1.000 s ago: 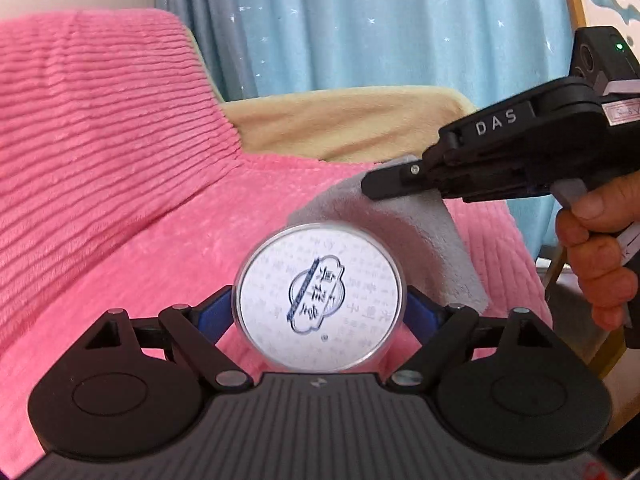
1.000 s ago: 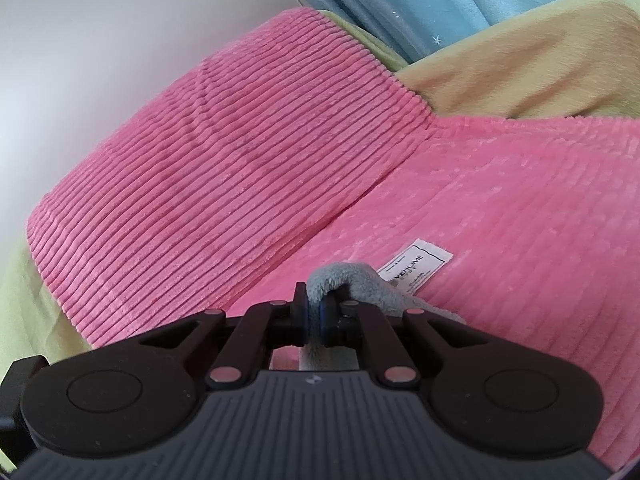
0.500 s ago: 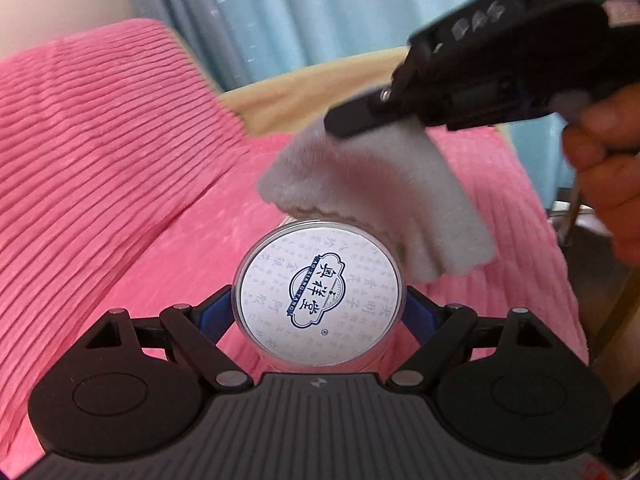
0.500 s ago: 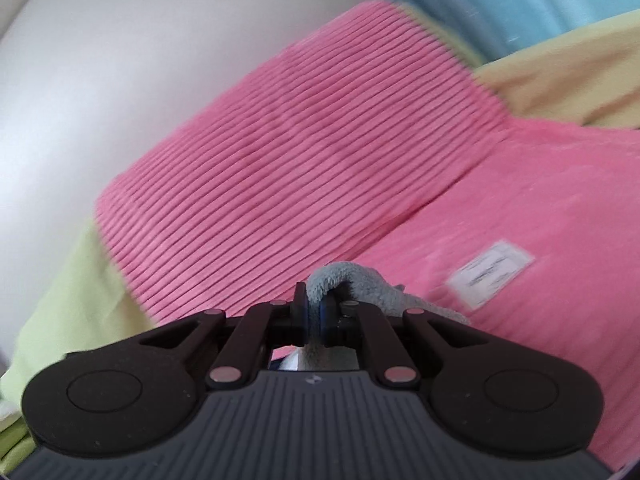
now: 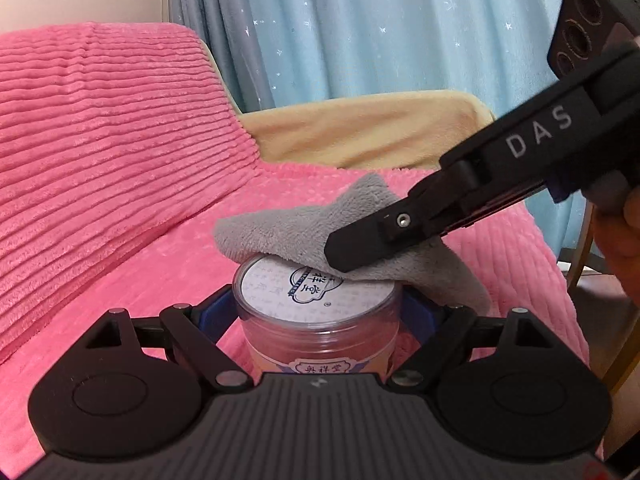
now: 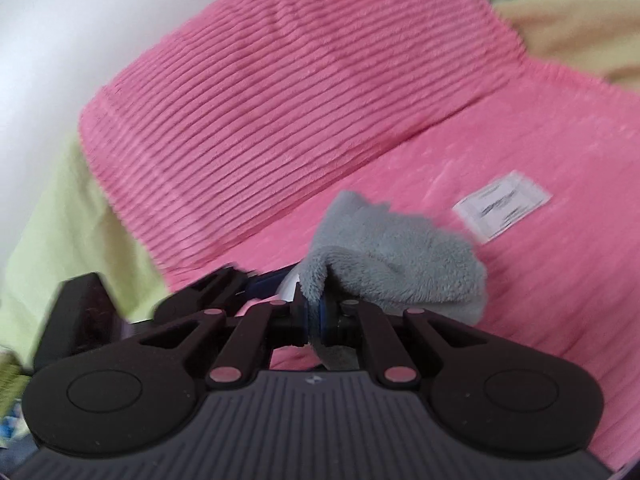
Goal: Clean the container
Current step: 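Hold the lidded jar in the left tool while the right tool wipes the lid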
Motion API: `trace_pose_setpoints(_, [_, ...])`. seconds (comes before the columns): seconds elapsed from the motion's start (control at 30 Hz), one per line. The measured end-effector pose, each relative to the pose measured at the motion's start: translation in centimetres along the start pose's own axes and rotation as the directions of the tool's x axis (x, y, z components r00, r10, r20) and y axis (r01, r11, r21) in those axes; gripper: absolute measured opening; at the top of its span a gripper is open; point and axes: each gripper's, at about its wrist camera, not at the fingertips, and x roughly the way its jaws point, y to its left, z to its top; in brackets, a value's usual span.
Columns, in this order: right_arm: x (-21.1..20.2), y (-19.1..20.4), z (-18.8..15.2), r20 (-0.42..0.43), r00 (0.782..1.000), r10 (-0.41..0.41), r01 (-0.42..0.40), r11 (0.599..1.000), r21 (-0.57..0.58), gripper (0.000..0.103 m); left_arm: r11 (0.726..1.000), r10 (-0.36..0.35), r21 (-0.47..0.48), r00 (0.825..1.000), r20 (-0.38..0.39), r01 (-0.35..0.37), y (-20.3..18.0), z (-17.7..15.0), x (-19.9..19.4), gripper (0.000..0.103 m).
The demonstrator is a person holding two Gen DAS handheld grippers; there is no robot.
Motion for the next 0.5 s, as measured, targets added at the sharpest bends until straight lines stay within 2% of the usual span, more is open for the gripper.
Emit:
trace_pose_setpoints(0.13, [1.4, -0.8, -0.2, -0.002, 0.998, 0.066, -0.066, 0.995, 0.076, 0.004, 1.0, -0.009, -0.011, 1.0, -0.007, 0.009, 0.5, 0.1, 0.1, 0.086])
trace_pose_setpoints(0.23, [2.8, -1.0, -0.1, 0.015, 0.997, 0.077, -0.078, 0.992, 0.096, 0.003, 1.0, -0.006, -0.004, 1.0, -0.012, 0.006, 0.6, 0.2, 0.2, 0.086])
trace_pose_setpoints(0.4, [4.0, 0.3, 0.4, 0.065, 0.998, -0.02, 0.02, 1.0, 0.002, 0.002, 1.0, -0.006, -0.01, 1.0, -0.016, 0.006, 0.6, 0.1, 0.2, 0.086])
trace_pose_setpoints(0.5, [3.8, 0.5, 0.7, 0.115, 0.988, -0.101, 0.105, 0.994, -0.029, 0.002, 1.0, -0.005, -0.008, 1.0, -0.015, 0.005, 0.5, 0.0, 0.1, 0.086])
